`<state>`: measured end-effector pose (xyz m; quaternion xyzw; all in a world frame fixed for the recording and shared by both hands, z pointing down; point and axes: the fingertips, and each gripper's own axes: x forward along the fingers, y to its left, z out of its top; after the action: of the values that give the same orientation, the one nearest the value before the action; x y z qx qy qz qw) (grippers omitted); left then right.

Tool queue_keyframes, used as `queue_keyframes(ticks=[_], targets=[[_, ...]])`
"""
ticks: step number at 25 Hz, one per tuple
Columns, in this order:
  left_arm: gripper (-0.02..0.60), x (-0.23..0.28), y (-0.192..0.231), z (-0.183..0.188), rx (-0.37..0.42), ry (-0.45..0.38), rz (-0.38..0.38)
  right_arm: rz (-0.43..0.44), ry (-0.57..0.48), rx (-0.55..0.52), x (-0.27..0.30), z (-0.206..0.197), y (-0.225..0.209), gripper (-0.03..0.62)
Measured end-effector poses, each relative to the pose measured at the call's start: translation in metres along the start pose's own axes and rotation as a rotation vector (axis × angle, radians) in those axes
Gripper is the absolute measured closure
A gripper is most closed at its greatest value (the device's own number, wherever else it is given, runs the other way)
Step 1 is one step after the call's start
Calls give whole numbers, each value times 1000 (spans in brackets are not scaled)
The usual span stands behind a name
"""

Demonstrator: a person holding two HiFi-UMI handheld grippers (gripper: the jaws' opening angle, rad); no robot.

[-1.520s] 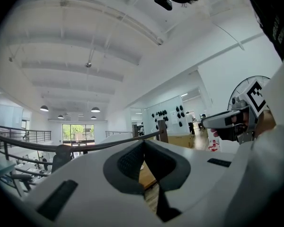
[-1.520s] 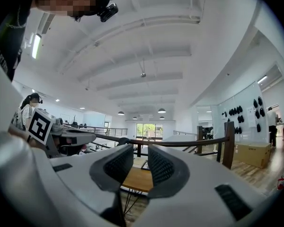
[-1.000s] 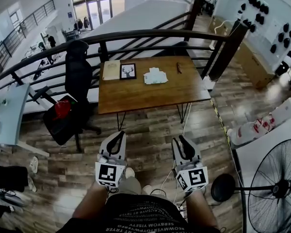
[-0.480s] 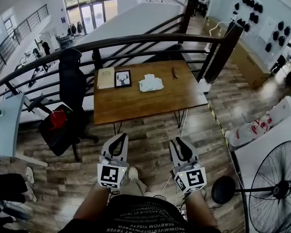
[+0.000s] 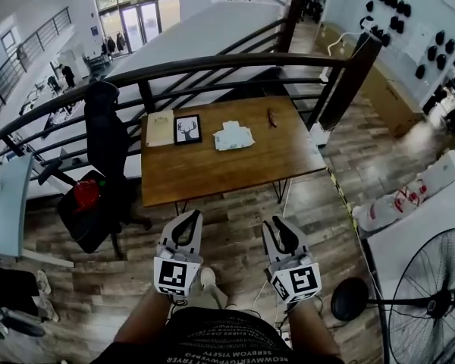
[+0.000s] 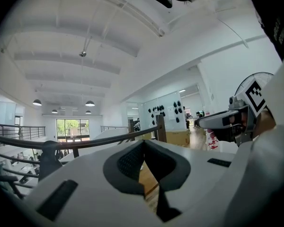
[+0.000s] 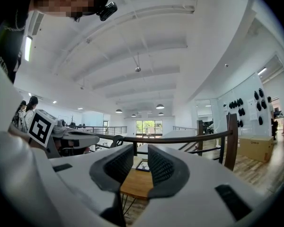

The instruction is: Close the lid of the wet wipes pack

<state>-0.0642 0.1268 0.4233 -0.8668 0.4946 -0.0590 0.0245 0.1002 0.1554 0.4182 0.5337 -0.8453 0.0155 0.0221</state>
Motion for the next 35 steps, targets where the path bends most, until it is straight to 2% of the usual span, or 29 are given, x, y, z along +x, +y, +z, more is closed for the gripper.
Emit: queue_keyframes(ticks=[14,18,28,35], targets=[[555,62,35,5,-7,9,-18,-8,-6,-4,58,13,-27,494],[555,78,53,6,-6,18,-9,-11,1,-10,81,16,-28,494],[555,112,98,7,-9,-12,-42,-36,-11,-27,133,26,-26,494],[555,129,108,-5,-33,-1,-66,-54,13,-31,146,17,-27,494]])
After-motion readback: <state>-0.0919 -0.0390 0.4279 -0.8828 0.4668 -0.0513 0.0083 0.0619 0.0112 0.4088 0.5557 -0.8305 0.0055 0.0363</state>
